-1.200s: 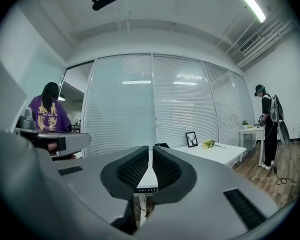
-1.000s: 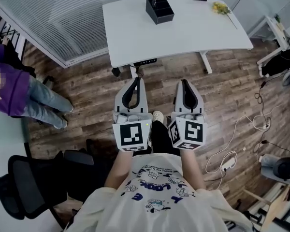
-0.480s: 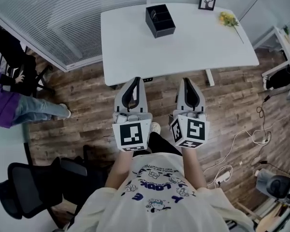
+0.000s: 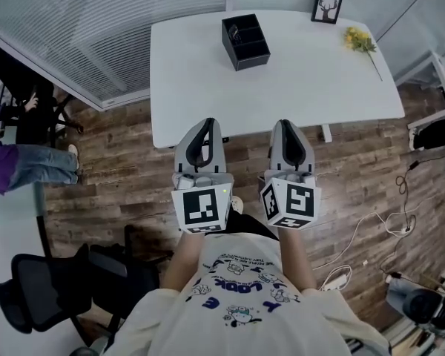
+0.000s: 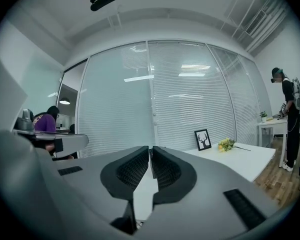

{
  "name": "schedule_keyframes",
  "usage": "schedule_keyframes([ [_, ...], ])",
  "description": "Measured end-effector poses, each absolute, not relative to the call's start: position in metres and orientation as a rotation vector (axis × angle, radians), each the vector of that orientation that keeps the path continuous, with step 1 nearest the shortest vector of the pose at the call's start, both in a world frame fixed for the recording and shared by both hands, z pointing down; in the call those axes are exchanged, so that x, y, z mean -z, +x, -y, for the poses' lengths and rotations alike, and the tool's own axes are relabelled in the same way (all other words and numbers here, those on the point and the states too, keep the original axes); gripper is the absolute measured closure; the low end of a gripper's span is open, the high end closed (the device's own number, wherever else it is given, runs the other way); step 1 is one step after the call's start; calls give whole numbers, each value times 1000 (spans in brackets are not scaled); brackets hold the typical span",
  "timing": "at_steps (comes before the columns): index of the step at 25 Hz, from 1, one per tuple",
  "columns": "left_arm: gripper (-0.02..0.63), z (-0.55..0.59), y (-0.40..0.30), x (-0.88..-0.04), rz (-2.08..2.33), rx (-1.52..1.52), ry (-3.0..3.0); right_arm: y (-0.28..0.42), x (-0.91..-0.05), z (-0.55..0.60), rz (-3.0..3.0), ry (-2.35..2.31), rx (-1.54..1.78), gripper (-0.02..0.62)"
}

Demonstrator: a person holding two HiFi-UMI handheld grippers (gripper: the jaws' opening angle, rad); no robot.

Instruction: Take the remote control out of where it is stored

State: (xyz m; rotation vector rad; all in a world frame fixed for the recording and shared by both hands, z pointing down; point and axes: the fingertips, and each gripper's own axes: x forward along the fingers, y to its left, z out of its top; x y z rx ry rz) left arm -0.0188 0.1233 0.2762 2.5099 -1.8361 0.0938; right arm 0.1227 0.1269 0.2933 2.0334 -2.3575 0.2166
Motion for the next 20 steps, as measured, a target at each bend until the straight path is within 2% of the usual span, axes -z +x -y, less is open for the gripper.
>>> schedule_keyframes([
  [20,588,26,1,-306,1784,-169,2479,136,-322,20,2324,2005,-303,549],
])
